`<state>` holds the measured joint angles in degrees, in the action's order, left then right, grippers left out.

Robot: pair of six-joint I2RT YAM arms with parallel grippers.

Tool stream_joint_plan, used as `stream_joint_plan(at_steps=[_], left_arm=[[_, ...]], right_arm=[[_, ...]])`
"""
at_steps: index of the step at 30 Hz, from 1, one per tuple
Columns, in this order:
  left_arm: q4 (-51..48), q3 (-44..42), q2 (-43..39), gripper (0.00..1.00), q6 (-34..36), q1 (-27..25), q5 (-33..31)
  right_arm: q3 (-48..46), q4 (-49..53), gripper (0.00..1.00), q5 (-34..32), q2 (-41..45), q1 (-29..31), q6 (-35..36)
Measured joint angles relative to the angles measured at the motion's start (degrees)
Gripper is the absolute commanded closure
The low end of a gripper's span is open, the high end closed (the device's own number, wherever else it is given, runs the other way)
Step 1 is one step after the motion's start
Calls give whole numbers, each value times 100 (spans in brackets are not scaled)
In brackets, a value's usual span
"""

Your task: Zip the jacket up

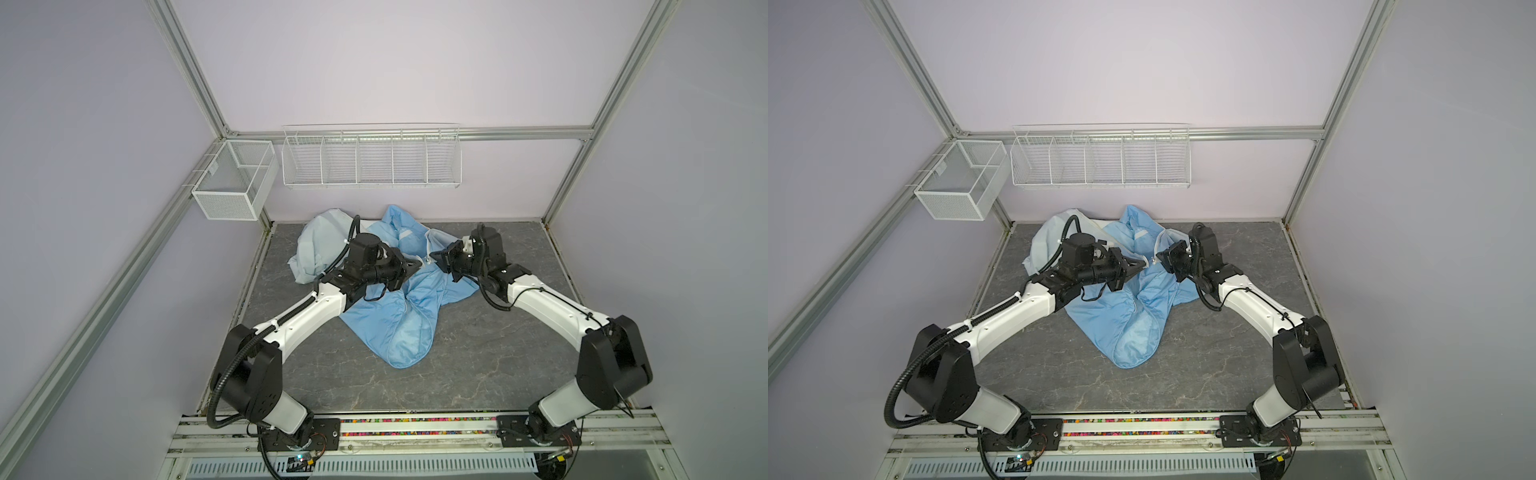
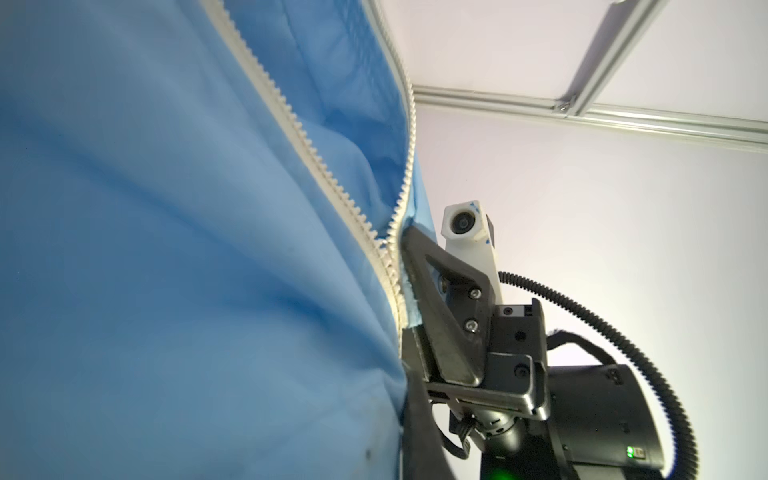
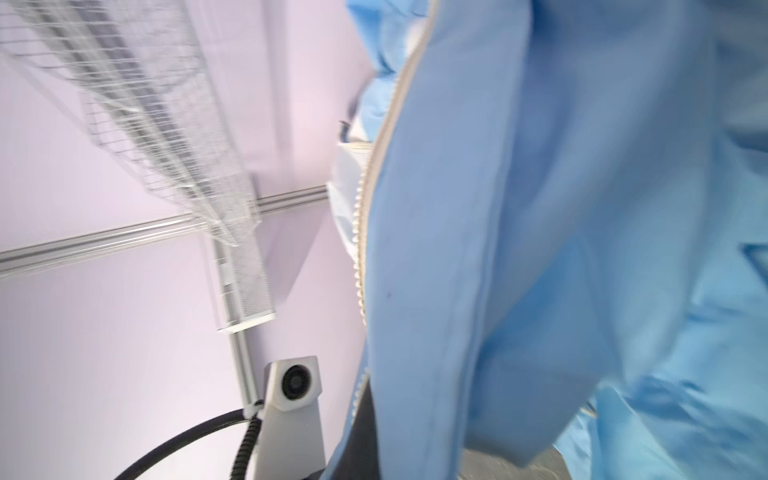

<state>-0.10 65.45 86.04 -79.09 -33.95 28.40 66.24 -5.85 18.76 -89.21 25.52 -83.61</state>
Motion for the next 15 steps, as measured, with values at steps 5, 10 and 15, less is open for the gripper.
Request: stream_joint_plan(at_steps=[5,10,15], left_arm=[[188,225,-295,100,367,92,-385],[693,315,-278,100,531,92,-640],[1073,358,-138,100,658,15,-898]], right_arm=[[175,-562,93,358,9,-136,-13],[195,-592,93,376,168,-142,-48],[13,-1279,93,326,315,-142,-505]])
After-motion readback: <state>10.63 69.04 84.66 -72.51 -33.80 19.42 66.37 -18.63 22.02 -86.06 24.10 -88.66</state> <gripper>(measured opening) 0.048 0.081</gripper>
